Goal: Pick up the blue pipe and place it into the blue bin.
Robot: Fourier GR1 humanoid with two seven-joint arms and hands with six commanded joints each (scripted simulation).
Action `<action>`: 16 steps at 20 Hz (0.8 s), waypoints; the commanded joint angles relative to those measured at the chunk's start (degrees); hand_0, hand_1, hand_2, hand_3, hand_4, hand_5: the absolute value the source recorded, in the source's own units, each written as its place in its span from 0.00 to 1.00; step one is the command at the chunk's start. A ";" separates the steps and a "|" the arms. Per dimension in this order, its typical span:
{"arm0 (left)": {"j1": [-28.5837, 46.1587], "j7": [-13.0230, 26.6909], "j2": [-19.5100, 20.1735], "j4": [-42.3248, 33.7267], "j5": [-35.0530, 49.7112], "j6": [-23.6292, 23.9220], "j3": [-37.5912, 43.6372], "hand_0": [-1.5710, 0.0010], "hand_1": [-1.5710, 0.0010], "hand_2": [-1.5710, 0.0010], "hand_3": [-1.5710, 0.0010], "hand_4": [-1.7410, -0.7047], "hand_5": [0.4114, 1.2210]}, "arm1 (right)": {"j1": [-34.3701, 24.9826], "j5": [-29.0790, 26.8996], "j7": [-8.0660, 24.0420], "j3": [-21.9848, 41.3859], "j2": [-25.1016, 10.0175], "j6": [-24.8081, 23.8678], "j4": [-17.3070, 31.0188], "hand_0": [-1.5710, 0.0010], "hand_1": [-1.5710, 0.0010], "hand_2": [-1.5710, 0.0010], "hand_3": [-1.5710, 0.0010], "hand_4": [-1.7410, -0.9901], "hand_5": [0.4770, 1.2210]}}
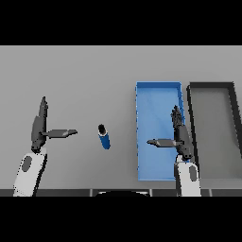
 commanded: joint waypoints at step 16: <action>1.68 -9.20 11.36 1.92 2.88 -25.14 -3.81 1.00 1.00 1.00 1.00 0.56 0.23 | 4.35 9.12 -2.33 5.40 -8.13 3.56 -4.66 1.00 1.00 1.00 1.00 0.68 0.16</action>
